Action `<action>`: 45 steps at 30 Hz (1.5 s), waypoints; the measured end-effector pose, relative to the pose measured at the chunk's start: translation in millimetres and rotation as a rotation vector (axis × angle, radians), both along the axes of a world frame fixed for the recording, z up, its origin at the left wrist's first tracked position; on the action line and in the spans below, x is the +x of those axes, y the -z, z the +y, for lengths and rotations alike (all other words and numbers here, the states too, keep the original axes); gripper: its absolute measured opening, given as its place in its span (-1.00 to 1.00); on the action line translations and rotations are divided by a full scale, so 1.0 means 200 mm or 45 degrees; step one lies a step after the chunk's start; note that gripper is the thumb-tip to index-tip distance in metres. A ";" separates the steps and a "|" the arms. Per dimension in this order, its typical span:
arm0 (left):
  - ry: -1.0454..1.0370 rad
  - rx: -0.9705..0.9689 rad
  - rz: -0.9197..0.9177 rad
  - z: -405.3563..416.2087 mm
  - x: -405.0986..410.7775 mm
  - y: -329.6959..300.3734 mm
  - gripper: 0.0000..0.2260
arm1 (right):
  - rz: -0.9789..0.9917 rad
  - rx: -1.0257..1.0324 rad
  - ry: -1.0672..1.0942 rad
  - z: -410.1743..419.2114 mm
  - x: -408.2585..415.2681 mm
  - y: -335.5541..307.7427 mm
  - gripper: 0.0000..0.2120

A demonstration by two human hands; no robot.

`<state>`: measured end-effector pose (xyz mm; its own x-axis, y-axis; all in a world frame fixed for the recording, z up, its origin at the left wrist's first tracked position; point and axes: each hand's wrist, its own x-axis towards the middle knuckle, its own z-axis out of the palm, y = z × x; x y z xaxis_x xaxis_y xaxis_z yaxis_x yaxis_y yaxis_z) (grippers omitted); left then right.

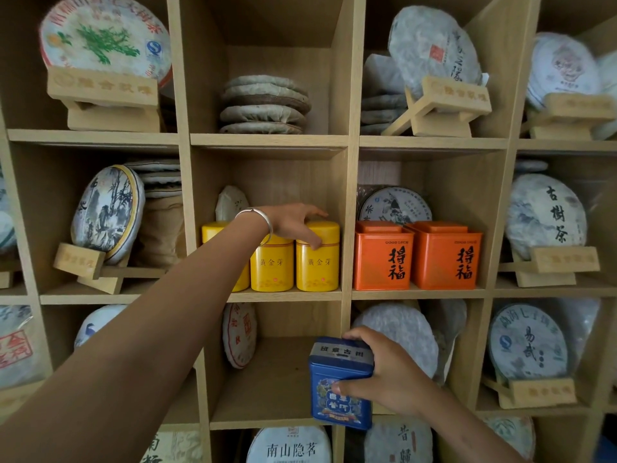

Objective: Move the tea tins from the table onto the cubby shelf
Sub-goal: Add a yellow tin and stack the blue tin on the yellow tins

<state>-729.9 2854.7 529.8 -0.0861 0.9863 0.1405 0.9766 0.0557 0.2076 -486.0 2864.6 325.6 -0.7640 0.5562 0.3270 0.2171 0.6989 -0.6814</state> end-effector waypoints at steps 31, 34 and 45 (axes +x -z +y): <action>0.138 0.552 -0.873 -0.78 0.01 0.12 -0.46 | 0.337 0.039 -0.066 -0.17 -0.30 -1.06 -0.49; 0.144 0.563 -0.930 -0.78 0.01 0.11 -0.49 | 0.316 0.034 -0.061 -0.17 -0.33 -1.10 -0.46; 0.037 0.680 -0.883 -0.71 -0.10 0.06 -0.49 | 0.427 -0.004 0.081 -0.13 -0.53 -1.14 -0.28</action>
